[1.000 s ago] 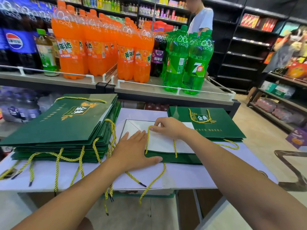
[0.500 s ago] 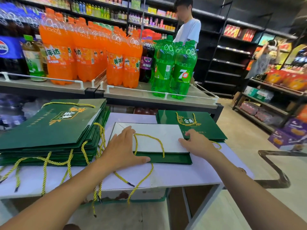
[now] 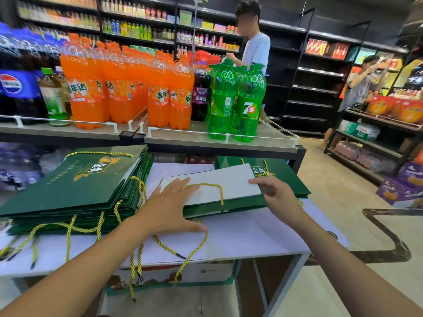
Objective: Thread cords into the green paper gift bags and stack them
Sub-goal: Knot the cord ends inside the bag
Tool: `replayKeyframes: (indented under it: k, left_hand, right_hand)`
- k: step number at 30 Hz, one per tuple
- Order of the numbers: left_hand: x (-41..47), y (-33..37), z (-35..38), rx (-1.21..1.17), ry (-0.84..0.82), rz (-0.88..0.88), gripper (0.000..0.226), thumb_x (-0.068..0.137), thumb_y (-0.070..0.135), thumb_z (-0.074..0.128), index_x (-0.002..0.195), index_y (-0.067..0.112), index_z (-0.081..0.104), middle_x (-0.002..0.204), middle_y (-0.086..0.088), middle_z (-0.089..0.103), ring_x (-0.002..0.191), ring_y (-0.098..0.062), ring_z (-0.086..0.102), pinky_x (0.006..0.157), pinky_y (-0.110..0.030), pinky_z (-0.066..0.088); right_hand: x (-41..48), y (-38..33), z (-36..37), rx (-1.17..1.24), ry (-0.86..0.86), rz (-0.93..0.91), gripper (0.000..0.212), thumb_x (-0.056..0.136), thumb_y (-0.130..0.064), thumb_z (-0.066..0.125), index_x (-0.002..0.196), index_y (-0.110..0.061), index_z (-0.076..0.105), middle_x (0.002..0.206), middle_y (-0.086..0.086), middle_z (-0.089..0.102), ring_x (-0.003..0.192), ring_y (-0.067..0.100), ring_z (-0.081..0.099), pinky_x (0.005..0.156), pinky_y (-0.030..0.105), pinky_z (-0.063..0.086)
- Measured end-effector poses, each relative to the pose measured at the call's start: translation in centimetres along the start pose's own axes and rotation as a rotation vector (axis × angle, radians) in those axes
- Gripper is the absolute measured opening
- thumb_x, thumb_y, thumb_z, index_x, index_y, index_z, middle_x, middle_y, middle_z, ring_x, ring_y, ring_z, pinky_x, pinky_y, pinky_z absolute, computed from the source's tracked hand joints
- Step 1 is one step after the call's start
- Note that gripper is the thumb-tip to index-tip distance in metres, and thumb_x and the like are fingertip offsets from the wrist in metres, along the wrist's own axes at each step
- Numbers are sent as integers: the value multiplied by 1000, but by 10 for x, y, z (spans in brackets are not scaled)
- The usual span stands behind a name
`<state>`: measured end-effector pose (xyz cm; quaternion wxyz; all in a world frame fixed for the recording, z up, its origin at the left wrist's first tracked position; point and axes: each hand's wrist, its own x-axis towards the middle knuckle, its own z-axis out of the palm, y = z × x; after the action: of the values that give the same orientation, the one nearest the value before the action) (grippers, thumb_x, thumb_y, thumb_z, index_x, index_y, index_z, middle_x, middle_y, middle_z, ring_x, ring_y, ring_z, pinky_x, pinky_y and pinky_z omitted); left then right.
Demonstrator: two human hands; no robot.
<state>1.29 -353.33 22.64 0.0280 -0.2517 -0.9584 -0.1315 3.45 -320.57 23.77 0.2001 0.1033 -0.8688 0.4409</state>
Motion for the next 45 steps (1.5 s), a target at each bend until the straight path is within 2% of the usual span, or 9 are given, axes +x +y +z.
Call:
replayKeyframes:
  k: [3,7,13,18,23,29,34,37,45]
  left_hand:
    - [1,24,-14,23,204,107,99,77,92,46,159,40,27,169,13,19,155,-12,17,125,-45,22]
    - [2,57,-46,-33,427,147,31,102,44,48,131,33,55,110,4,69,103,-29,65,74,-38,49]
    - [6,58,-100,-470,696,-96,40,110,35,39,78,13,47,64,-2,47,56,-18,44,57,-38,31]
    - [13,57,-119,-1126,898,-215,43,97,56,52,97,13,57,88,-2,60,80,-21,61,86,-41,54]
    - [15,88,-113,-1718,761,-89,15,110,28,47,115,18,58,110,-1,77,110,-24,72,90,-44,59]
    - [8,65,-93,-1527,436,-192,29,109,35,47,118,16,67,112,-11,76,97,-29,75,73,-43,62]
    - [-3,48,-62,-803,-60,-243,72,107,58,28,91,11,79,76,-1,75,58,-16,62,47,-21,38]
    - [-13,45,-38,-473,-229,-207,62,105,57,40,80,15,78,71,4,72,53,-12,58,55,-22,46]
    - [-12,63,-2,-109,68,272,32,103,47,52,89,26,72,78,14,63,79,-3,53,68,-25,44]
  right_hand:
    - [13,-37,0,33,104,-79,41,87,-1,78,108,-35,74,115,-9,67,103,14,68,88,48,59]
    - [28,-90,1,53,188,-234,47,89,-9,77,126,-35,65,114,-10,68,100,8,69,89,36,58]
    - [30,-114,13,261,146,-51,70,93,-20,75,151,-32,38,127,-6,61,101,4,69,84,21,56]
    - [23,-95,46,480,-17,455,85,94,-45,71,160,-22,23,144,3,55,118,20,62,105,43,51]
    - [24,-102,60,1147,-94,503,33,105,-19,55,137,-12,60,130,7,71,119,26,69,101,42,55]
    - [39,-76,23,920,153,511,30,104,-10,51,133,-15,60,122,8,75,114,32,70,97,53,57]
    - [45,-37,-9,538,141,577,40,97,-7,54,136,-18,60,117,8,76,101,28,74,85,42,60]
    - [42,-22,-13,371,96,624,32,99,-8,57,127,-22,52,105,-1,68,91,17,67,79,33,54]
    - [35,20,7,-186,-37,538,29,94,-20,61,121,-11,64,115,9,71,98,26,67,85,36,56]
